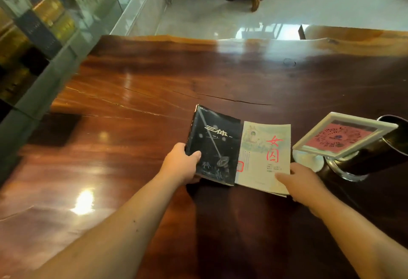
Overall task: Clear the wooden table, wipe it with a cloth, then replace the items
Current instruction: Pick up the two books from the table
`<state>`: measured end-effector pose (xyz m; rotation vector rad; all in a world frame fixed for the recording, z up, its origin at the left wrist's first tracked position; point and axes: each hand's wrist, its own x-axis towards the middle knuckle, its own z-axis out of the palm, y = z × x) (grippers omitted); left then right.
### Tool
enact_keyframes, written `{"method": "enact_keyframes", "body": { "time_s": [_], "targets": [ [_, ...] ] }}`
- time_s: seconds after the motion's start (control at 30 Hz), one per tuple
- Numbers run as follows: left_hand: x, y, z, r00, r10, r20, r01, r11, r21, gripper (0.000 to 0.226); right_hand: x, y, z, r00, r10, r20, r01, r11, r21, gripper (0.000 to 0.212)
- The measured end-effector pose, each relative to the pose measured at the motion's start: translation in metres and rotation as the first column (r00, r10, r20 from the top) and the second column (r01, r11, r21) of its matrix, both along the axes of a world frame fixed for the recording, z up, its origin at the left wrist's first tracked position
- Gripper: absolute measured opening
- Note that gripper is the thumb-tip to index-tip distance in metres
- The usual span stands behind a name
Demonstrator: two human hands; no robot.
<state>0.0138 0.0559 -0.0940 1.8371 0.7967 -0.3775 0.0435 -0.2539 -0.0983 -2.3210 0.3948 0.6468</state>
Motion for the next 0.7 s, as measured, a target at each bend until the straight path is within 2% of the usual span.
{"method": "enact_keyframes", "body": {
  "time_s": [0.1, 0.23, 0.33, 0.53, 0.7],
  "targets": [
    [-0.028, 0.046, 0.006, 0.996, 0.047, 0.082, -0.036, 0.991, -0.126, 0.012, -0.007, 0.019, 0.012, 0.996, -0.047, -0.077, 0.060, 0.983, 0.172, 0.028],
    [-0.069, 0.118, 0.032, 0.987, 0.098, 0.125, -0.065, 0.967, -0.246, 0.018, 0.002, 0.075, 0.042, 0.994, -0.086, -0.071, 0.105, 0.939, 0.327, 0.027],
    [-0.103, 0.172, 0.047, 0.981, 0.151, 0.125, -0.112, 0.955, -0.276, 0.016, 0.009, 0.134, 0.060, 0.993, -0.103, -0.064, 0.121, 0.892, 0.435, 0.025],
    [-0.173, 0.266, 0.057, 0.965, 0.249, 0.076, -0.217, 0.931, -0.292, 0.017, 0.024, 0.275, 0.069, 0.976, -0.179, -0.122, 0.217, 0.790, 0.573, 0.020],
    [-0.211, 0.321, 0.043, 0.941, 0.335, 0.045, -0.302, 0.893, -0.333, 0.021, 0.017, 0.402, 0.054, 0.976, -0.116, -0.187, 0.206, 0.776, 0.596, 0.020]
  ]
}}
